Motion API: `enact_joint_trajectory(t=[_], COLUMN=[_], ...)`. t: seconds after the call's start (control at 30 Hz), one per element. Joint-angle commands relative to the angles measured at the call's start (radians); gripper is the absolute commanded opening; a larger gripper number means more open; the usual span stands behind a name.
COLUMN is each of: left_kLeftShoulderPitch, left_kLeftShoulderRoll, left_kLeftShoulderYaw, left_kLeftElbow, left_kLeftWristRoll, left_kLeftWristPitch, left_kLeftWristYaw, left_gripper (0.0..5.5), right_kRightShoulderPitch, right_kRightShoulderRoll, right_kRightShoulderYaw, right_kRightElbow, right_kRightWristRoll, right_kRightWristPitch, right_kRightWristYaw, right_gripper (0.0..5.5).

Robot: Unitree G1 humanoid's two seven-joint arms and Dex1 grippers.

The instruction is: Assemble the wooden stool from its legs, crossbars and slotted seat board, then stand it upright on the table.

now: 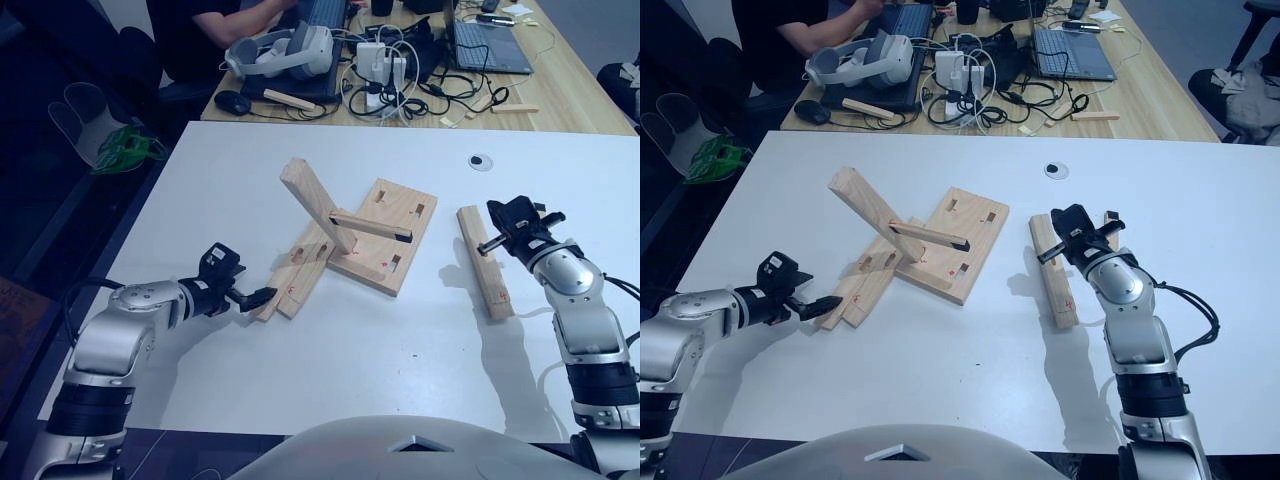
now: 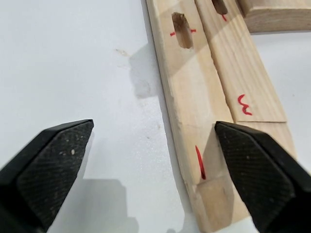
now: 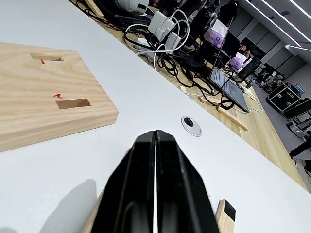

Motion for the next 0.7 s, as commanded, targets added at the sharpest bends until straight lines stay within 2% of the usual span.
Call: enact_joint_trajectory(t=[0.03,0.13,0.27,0.37,0.5,0.6,0.7], left_kLeftShoulderPitch=[-0.005,-0.015,0.000,-0.009,-0.085,-0.088,-0.058], left_kLeftShoulderRoll=[0.030,0.025,0.067,0.028,-0.081,-0.089,-0.055], left_kLeftShoulderYaw=[-0.028,-0.025,-0.076,-0.040,0.076,0.098,0.069], left_kLeftElbow=[-0.002,0.000,0.049,0.051,0.046,0.020,-0.008], left_kLeftWristRoll=[0.066,0.074,0.188,0.170,0.056,-0.008,-0.017], left_kLeftWristPitch=[-0.037,-0.029,-0.133,-0.131,-0.064,0.010,0.046], left_kLeftWristYaw=[0.022,0.028,0.046,0.068,0.119,0.095,0.064], left_gripper=[4.63,4.63,4.63,4.63,4.63,4.63,4.63], right_kRightShoulderPitch=[0.022,0.028,0.030,0.029,0.032,0.034,0.034], right_kRightShoulderRoll=[0.004,0.004,0.004,0.003,0.004,0.004,0.005], right_kRightShoulderYaw=[-0.014,-0.014,-0.014,-0.014,-0.016,-0.016,-0.015], right_kRightElbow=[-0.029,-0.035,-0.036,-0.032,-0.032,-0.033,-0.036], right_kRightWristRoll=[0.011,0.013,0.015,0.017,0.020,0.022,0.022], right_kRightWristPitch=[0.025,0.030,0.031,0.028,0.026,0.027,0.028], right_kRightWristYaw=[-0.002,0.001,0.003,0.002,-0.001,-0.004,-0.006], right_gripper=[0.00,0.00,0.00,0.00,0.00,0.00,0.00])
